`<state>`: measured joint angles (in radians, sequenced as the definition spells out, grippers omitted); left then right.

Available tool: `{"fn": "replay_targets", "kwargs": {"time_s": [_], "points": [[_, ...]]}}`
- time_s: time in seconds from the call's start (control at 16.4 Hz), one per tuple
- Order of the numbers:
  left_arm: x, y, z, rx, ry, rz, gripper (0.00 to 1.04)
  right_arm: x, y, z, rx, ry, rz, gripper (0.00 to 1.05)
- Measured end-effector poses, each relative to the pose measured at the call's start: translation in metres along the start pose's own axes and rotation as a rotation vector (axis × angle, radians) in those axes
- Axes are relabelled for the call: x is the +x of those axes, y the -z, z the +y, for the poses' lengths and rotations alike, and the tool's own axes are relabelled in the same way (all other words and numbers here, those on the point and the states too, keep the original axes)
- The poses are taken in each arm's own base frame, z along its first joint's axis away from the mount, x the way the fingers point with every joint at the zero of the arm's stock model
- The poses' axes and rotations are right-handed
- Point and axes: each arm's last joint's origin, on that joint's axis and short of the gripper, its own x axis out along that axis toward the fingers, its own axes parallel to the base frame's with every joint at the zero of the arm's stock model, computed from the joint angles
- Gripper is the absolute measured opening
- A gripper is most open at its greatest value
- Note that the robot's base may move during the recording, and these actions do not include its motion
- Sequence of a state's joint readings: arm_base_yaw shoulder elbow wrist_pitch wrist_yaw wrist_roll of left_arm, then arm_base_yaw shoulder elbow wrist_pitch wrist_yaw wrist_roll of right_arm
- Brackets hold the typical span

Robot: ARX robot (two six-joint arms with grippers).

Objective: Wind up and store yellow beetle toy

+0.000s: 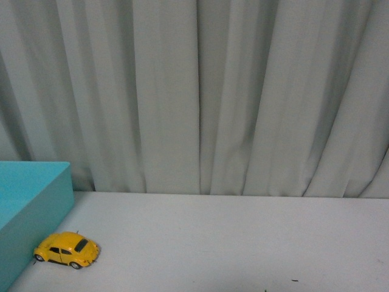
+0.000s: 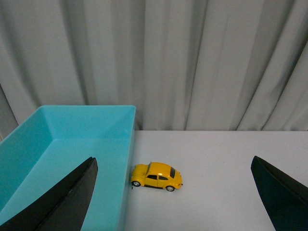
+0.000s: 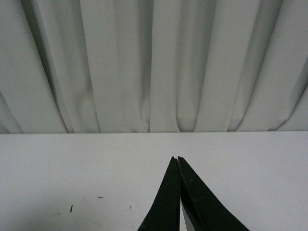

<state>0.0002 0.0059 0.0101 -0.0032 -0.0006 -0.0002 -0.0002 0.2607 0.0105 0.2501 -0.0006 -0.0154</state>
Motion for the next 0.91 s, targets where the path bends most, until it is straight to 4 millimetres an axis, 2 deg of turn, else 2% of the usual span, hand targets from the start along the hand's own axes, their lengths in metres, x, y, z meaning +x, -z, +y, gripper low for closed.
{"fn": "replay_targets", "kwargs": {"time_s": [0.37, 0.49, 0.55, 0.85, 0.91], "points": [[0.0, 0.0, 0.0, 0.0, 0.0, 0.0, 0.98, -0.006, -0.001, 0.0, 0.0, 0.001, -0.011, 0.02], [0.0, 0.0, 0.0, 0.0, -0.001, 0.0, 0.98, -0.015, 0.005, 0.0, 0.001, 0.0, 0.029, 0.02], [0.0, 0.0, 0.0, 0.0, 0.001, 0.0, 0.98, -0.017, 0.001, 0.0, 0.001, 0.0, -0.017, 0.02], [0.0, 0.0, 0.0, 0.0, 0.0, 0.0, 0.98, -0.017, 0.002, 0.0, 0.001, 0.001, -0.005, 0.02], [0.0, 0.0, 0.0, 0.0, 0.0, 0.0, 0.98, -0.017, 0.002, 0.0, 0.001, 0.001, -0.005, 0.06]]}}
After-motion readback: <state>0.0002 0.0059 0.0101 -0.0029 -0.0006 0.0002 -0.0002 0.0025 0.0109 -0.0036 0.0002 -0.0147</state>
